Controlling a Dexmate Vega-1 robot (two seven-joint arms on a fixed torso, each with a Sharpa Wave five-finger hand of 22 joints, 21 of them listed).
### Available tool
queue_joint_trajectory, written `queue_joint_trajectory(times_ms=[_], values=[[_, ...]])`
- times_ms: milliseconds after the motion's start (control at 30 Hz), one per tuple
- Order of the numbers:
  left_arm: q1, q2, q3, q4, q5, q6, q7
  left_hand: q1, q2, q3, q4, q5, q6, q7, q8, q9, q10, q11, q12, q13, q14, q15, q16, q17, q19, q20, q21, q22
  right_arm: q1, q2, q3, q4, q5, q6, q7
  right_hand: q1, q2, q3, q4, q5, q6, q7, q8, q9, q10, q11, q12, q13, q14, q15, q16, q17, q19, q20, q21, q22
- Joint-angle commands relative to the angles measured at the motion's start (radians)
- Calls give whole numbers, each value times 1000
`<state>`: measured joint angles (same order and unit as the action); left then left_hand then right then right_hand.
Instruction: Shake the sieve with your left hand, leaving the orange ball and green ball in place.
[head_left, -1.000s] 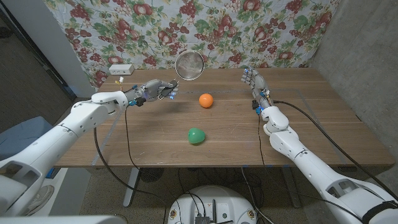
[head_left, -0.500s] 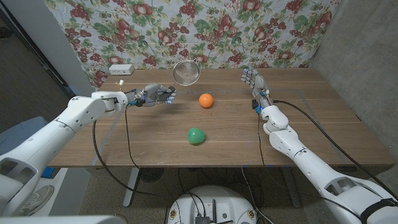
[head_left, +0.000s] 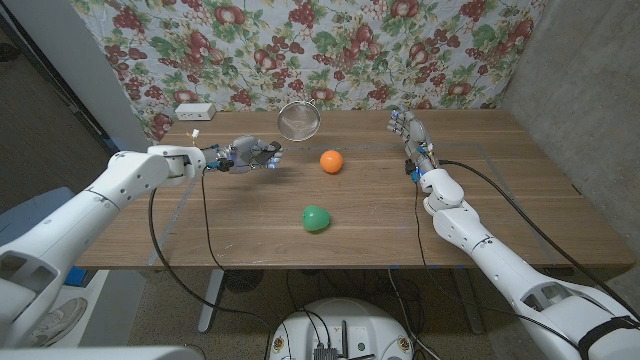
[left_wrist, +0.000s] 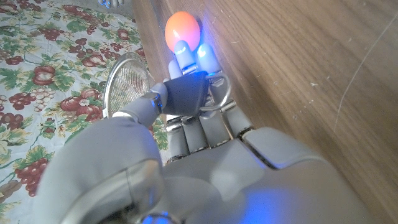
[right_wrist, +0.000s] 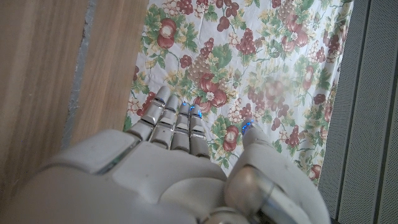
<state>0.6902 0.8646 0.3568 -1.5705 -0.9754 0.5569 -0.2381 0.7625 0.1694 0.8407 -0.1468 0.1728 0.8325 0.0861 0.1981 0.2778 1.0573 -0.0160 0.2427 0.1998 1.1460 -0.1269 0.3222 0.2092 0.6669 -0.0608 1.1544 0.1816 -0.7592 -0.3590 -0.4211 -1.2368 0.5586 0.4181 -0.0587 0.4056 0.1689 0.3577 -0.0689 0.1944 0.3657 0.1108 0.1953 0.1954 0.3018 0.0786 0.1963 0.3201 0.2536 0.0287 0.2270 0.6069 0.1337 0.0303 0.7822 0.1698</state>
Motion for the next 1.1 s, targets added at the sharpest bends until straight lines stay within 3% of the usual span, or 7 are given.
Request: queue_joint_trajectory(times_ms=[33, 133, 300, 433, 667, 867, 1100], values=[[10, -6, 2, -2, 19, -53, -7, 39, 28, 5, 12, -2, 94, 77, -6, 4, 82, -89, 0, 1, 94, -99, -1, -1, -9, -88, 8, 1, 2, 0, 0, 5, 2, 4, 6, -8, -1, 4, -7, 1, 3, 3, 4, 3, -3, 5, 4, 1, 1, 1, 6, -1, 14, 1, -1, 3], [10, -3, 7, 0, 35, -76, -25, 34, 27, 3, 19, -1, 90, 64, -6, 8, 76, -100, -3, 1, 89, -98, -4, -1, -20, -91, 8, 1, 0, 2, 2, 2, 3, 3, 0, -8, -1, 4, -7, 1, 3, 3, 4, 3, -3, 5, 4, 0, 1, 2, 7, -2, 14, 1, -3, 3], [8, 5, 15, -9, 62, -100, -33, 13, 20, -9, 41, 8, 70, 4, -3, 21, 59, -113, -10, 6, 68, -100, -17, -2, -49, -99, 2, -1, -1, 1, 2, 1, 3, 5, 2, -9, -1, 5, -8, 1, 3, 4, 4, 3, -3, 4, 4, -1, 0, 2, 7, -4, 15, 1, -4, 3], [14, 2, 16, 1, 80, -153, -65, 3, 16, -15, 52, 14, 69, -19, 3, 29, 53, -122, -8, 13, 60, -102, -22, -2, -55, -105, -2, -3, -4, 0, 3, -3, 3, 5, -1, -9, -1, 6, -8, 1, 3, 4, 4, 3, -3, 5, 4, -2, 1, 2, 7, -5, 15, 1, -5, 3], [18, -4, 22, 18, 119, -244, -114, -4, 11, -21, 59, 22, 76, -37, 10, 37, 53, -129, -3, 22, 56, -104, -26, -1, -61, -106, -6, -4, -7, -3, 1, -6, -1, 8, 0, -10, -1, 6, -9, 1, 3, 4, 4, 3, -3, 4, 5, -3, 0, 2, 7, -6, 15, 1, -8, 3], [25, 0, 17, 7, 121, -241, -103, -15, 2, -29, 68, 33, 80, -69, 17, 47, 46, -141, 0, 30, 49, -105, -32, -2, -66, -106, -14, -7, -14, -6, 3, -17, -1, 6, -4, -11, -1, 7, -9, 1, 3, 3, 4, 3, -4, 5, 5, -5, 0, 4, 8, -8, 16, 1, -10, 3], [35, 3, 12, -1, 117, -241, -96, -17, -1, -32, 69, 38, 82, -72, 19, 51, 48, -140, 3, 34, 46, -106, -35, -3, -68, -106, -18, -7, -20, -7, 4, -27, 0, 4, -9, -13, -1, 8, -10, 1, 2, 4, 4, 3, -3, 4, 5, -6, 0, 3, 8, -10, 17, 2, -12, 3]])
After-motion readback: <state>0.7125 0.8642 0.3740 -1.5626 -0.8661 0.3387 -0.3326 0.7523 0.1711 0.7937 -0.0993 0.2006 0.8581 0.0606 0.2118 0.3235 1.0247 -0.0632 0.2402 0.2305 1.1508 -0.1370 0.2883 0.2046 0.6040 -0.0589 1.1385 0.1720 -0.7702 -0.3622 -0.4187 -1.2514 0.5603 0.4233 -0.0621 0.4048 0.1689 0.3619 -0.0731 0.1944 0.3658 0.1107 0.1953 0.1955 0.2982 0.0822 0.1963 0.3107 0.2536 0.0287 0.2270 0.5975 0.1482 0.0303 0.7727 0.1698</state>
